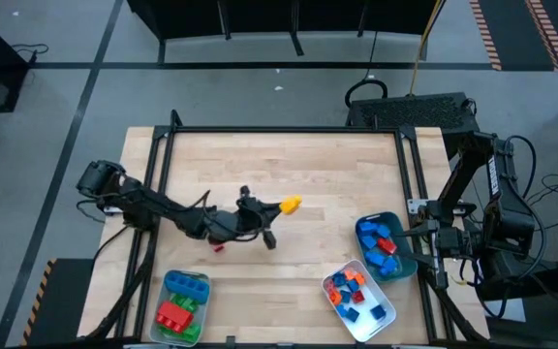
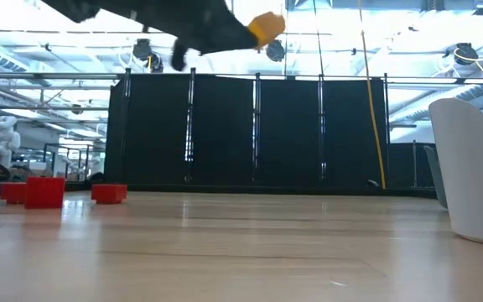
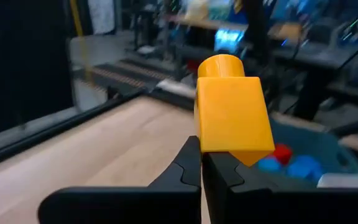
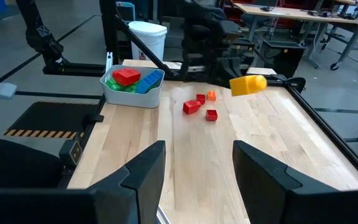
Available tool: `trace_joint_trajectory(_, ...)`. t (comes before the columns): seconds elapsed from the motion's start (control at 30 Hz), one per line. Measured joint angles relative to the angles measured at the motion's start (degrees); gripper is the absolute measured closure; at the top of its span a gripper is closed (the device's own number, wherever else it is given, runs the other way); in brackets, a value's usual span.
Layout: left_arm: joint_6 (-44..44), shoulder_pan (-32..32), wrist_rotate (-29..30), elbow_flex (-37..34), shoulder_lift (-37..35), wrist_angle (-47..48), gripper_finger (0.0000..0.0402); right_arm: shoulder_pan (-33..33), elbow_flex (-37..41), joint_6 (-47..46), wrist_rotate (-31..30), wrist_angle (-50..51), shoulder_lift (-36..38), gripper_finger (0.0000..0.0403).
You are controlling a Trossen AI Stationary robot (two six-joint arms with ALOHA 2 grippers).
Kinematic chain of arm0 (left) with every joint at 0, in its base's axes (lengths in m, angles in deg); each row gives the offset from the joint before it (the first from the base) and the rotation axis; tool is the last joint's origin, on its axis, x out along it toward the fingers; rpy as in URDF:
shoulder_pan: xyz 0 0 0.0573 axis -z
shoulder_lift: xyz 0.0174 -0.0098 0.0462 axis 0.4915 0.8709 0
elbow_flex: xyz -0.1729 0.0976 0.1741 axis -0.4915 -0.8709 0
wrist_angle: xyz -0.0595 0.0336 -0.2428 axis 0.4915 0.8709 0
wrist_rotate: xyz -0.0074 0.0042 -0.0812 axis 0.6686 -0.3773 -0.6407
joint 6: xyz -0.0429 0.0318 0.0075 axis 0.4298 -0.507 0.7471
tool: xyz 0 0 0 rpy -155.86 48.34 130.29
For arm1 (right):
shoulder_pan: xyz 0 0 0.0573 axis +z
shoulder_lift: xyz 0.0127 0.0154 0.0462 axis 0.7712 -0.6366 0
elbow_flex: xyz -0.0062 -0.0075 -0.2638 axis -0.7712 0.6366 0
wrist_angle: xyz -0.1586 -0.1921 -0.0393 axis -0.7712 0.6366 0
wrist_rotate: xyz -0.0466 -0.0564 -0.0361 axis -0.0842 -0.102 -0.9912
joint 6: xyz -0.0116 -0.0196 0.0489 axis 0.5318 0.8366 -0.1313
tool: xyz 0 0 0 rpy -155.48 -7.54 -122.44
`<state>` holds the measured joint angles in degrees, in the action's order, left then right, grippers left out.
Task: Sort blocks by size
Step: Put the big square yellow game piece into the blue bin
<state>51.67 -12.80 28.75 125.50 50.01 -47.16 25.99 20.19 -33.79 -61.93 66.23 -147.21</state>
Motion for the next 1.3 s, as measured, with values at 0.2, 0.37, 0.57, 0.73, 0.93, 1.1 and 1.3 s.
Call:
trace_joint_trajectory(0.2, -0.6, -4.3, -9.1, 6.2, 9.2, -4.6, 0.0401, 0.0, 0.0, -0.1, 0.0, 0.0, 0.0, 0.0232)
trace_joint_trajectory(0.37, -3.4, -5.8, -16.1, 16.9, 19.7, -4.5, 0.0401, 0.0, 0.0, -0.1, 0.0, -0.1, 0.0, 0.0232)
trace_joint_trajectory(0.57, -8.1, -6.4, -20.7, 31.4, 30.6, -0.9, 0.0401, 0.0, 0.0, -1.4, 0.0, -0.1, 0.0, 0.0232)
trace_joint_trajectory(0.73, -8.6, -7.1, -25.3, 42.5, 38.0, 5.4, 0.0401, 0.0, 0.0, -1.4, 0.0, -0.1, 0.0, 0.0232)
trace_joint_trajectory(0.93, -8.6, -8.5, -28.8, 51.6, 44.2, 8.7, 0.039, 0.0, 0.0, -1.4, 0.0, -0.1, 0.0, 0.0232)
trace_joint_trajectory(1.1, -10.5, -9.8, -31.8, 54.9, 46.2, 10.1, 0.0354, 0.0, 0.0, -1.4, 0.3, -0.1, 0.0, 0.0232)
trace_joint_trajectory(1.3, -12.6, -10.7, -35.7, 56.2, 46.9, 10.5, 0.0295, 0.0, 0.0, -1.4, 0.3, -0.1, 0.0, 0.0232)
